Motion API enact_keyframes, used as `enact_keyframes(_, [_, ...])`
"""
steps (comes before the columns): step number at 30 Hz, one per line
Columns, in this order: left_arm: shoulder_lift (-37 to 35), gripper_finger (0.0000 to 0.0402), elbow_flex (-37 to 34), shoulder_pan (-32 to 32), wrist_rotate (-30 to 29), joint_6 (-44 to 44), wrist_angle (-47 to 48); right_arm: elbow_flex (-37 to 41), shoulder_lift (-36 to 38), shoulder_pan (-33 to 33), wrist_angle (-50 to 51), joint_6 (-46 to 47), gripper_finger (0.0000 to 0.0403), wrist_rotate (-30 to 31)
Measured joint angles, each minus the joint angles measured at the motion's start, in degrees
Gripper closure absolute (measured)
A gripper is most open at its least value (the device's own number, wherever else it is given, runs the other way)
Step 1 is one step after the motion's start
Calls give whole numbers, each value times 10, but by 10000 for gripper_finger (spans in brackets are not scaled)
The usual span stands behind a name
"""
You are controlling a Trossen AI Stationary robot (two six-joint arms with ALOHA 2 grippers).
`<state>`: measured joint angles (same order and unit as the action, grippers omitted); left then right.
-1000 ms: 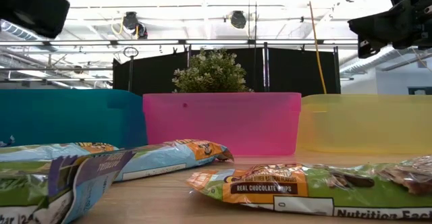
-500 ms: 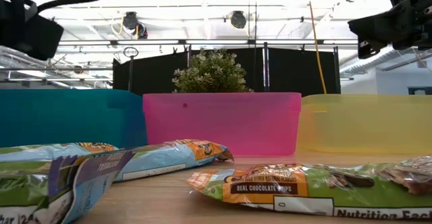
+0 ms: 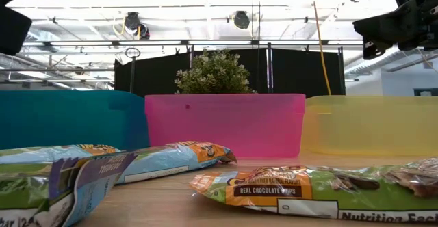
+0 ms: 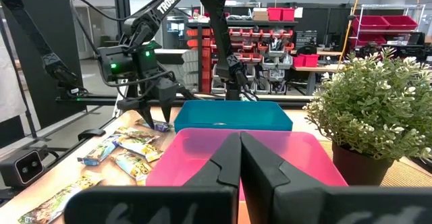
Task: Pick and place Granola Bars by type
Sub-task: Put the left blue granola bar into the blue bin
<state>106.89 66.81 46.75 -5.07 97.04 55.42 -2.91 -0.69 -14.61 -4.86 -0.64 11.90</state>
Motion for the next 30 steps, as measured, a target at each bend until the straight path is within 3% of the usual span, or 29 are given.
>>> enact_keyframes(13, [-5, 167, -54, -26, 7, -68, -75, 0, 0, 0, 0, -1, 403, 0])
enact_keyframes(21, [-4, 170, -56, -31, 8, -64, -78, 0, 0, 0, 0, -2, 403, 0])
enact_keyframes(30, [-2, 268, -48, -31, 21, -37, -89, 0, 0, 0, 0, -2, 403, 0])
